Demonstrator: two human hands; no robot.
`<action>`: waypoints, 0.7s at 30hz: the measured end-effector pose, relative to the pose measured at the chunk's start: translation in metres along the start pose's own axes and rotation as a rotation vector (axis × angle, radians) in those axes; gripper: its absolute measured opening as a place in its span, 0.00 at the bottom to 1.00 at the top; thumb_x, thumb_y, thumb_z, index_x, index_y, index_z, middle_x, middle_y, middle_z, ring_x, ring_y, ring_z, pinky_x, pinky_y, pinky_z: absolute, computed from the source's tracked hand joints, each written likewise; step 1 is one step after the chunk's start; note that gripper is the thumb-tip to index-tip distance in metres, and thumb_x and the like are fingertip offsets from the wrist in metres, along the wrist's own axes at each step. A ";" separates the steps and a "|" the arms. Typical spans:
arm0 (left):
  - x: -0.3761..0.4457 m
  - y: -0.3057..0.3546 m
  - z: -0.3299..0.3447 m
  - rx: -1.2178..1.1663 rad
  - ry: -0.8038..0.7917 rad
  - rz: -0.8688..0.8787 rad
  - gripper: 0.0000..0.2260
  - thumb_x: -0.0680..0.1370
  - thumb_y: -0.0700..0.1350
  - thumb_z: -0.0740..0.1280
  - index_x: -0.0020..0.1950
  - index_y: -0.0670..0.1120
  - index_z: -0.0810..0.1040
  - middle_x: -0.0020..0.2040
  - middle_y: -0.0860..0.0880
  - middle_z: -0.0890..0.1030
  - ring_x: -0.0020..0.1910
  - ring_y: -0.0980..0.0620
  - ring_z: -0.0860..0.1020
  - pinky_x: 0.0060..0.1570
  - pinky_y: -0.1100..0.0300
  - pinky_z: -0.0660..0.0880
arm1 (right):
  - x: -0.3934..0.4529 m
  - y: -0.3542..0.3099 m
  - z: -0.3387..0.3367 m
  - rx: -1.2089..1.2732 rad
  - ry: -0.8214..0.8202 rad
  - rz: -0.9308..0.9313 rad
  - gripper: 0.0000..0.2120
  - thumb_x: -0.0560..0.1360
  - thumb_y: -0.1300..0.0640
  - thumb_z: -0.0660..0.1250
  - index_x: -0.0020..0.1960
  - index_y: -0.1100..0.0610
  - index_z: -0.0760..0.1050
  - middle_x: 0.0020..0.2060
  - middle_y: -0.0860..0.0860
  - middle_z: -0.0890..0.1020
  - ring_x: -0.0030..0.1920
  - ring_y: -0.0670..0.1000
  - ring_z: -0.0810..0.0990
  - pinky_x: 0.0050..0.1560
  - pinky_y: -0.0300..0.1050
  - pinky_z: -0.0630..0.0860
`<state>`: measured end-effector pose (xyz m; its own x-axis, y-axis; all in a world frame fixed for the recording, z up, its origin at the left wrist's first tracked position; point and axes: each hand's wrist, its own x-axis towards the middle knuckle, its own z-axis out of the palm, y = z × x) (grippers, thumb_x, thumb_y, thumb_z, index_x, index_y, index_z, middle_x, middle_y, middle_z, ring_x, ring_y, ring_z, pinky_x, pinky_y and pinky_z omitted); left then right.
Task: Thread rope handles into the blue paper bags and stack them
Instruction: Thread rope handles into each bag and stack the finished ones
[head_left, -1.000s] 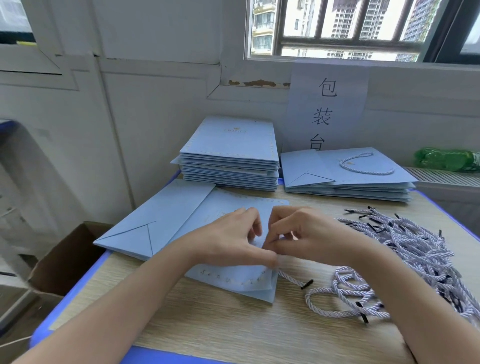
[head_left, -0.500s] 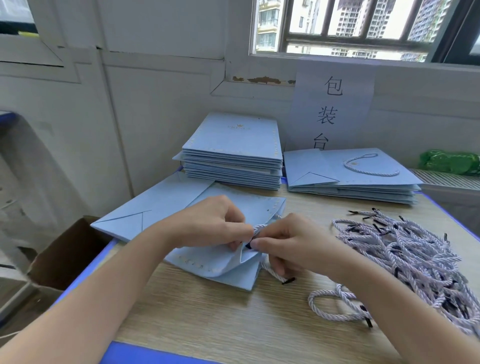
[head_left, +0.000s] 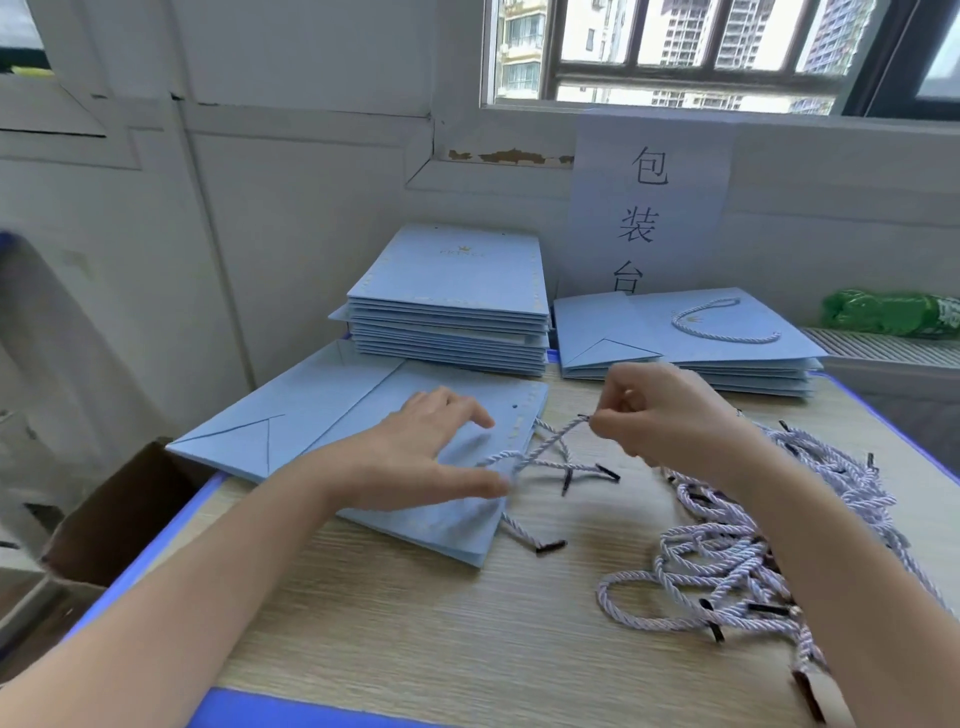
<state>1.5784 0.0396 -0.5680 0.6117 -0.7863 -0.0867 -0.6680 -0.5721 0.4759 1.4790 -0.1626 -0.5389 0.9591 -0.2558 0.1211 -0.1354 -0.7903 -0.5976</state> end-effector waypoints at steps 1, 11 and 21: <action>0.001 0.000 0.002 0.014 0.040 -0.014 0.30 0.71 0.71 0.62 0.68 0.58 0.63 0.65 0.58 0.64 0.67 0.58 0.60 0.66 0.58 0.60 | 0.001 0.002 -0.002 -0.003 -0.015 0.008 0.07 0.73 0.57 0.67 0.38 0.59 0.75 0.26 0.49 0.77 0.23 0.44 0.70 0.27 0.35 0.68; 0.011 -0.008 0.007 0.075 0.146 -0.035 0.18 0.83 0.46 0.53 0.74 0.51 0.62 0.74 0.52 0.58 0.74 0.55 0.54 0.69 0.60 0.53 | 0.003 0.013 0.003 -0.296 -0.139 0.010 0.04 0.73 0.52 0.65 0.46 0.50 0.78 0.37 0.44 0.79 0.36 0.44 0.75 0.39 0.42 0.73; 0.014 -0.003 0.012 0.159 0.150 -0.053 0.22 0.81 0.58 0.52 0.74 0.52 0.63 0.74 0.53 0.62 0.73 0.56 0.58 0.70 0.60 0.53 | 0.007 0.013 0.016 -0.295 -0.161 -0.118 0.02 0.73 0.53 0.69 0.44 0.50 0.78 0.38 0.46 0.80 0.34 0.42 0.74 0.39 0.40 0.72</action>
<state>1.5837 0.0276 -0.5808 0.6956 -0.7179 0.0287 -0.6848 -0.6504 0.3288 1.4883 -0.1660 -0.5587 0.9961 -0.0812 0.0351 -0.0652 -0.9419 -0.3294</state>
